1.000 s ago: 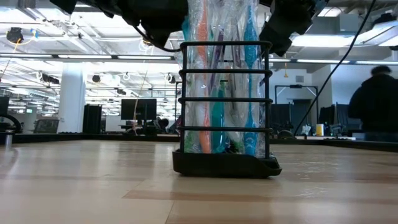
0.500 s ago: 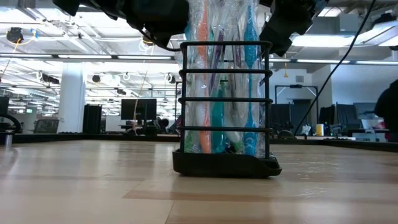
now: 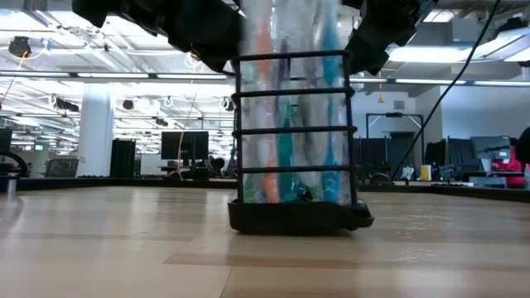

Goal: Pick & Place toothbrushing station
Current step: Put the blue mouthwash into the black mesh organizer

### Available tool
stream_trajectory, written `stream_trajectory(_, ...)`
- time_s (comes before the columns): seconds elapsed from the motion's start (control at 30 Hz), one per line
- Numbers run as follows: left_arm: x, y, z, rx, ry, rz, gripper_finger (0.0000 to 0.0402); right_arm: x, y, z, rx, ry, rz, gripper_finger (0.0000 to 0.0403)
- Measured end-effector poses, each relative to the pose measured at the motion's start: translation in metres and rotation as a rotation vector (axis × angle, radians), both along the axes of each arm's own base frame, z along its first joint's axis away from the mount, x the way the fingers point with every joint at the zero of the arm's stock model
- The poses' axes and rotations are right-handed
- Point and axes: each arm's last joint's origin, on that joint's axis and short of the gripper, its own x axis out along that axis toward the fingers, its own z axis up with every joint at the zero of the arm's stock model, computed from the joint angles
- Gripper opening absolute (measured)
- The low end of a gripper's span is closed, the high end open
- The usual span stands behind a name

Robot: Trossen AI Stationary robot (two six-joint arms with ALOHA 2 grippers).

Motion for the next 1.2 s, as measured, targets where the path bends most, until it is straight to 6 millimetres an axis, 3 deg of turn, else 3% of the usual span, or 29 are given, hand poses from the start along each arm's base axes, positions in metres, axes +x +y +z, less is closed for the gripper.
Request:
stream_trajectory(0.2, 0.005, -0.002, -0.012, 0.003, 0.027, -0.001, 0.009, 0.0, 0.0, 0.0, 0.0, 0.0, 0.0, 0.012)
stream_trajectory(1.03, 0.007, 0.001, -0.016, -0.041, 0.052, -0.022, 0.009, 0.0, 0.0, 0.0, -0.002, 0.0, 0.002, 0.012)
stream_trajectory(1.2, 0.008, 0.002, -0.017, -0.044, 0.049, -0.022, 0.0106, 0.0, 0.0, 0.0, -0.002, 0.0, 0.001, 0.012)
